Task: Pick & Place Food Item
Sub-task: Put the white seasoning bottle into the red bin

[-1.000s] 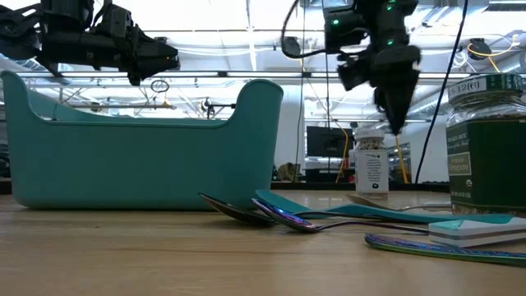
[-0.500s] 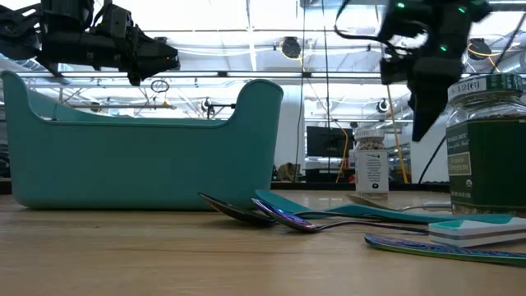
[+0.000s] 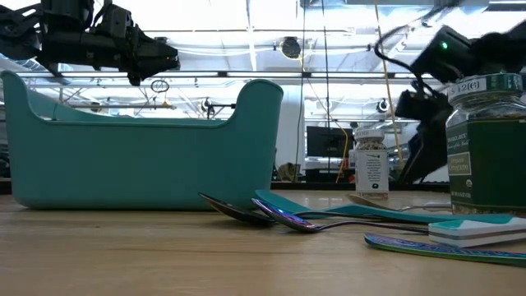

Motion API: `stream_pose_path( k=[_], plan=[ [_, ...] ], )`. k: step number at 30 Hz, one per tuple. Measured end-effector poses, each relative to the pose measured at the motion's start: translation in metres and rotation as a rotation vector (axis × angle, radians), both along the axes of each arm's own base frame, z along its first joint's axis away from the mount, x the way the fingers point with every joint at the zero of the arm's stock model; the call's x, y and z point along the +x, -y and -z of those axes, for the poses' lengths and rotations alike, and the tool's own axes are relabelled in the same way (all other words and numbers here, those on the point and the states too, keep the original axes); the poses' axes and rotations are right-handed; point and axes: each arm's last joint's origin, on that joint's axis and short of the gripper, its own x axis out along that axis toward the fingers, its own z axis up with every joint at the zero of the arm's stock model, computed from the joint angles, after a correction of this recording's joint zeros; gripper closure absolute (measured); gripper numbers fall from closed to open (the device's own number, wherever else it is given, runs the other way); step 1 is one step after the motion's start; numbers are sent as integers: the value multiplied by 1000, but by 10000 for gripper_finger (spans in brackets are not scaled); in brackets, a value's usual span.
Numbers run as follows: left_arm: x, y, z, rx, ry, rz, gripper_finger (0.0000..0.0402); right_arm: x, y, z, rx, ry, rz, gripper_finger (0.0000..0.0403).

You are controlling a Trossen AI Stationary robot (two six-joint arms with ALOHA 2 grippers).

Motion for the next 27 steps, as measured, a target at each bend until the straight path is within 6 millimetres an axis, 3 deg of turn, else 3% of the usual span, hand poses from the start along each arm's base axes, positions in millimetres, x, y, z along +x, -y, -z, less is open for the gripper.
stream_pose_path(
  k=[8,27],
  plan=[
    [0,0,0,0,0,0,188,-1,0,16,-22,140,1,78],
    [0,0,0,0,0,0,188,19,3,34,-73,172,-40,78]
  ],
)
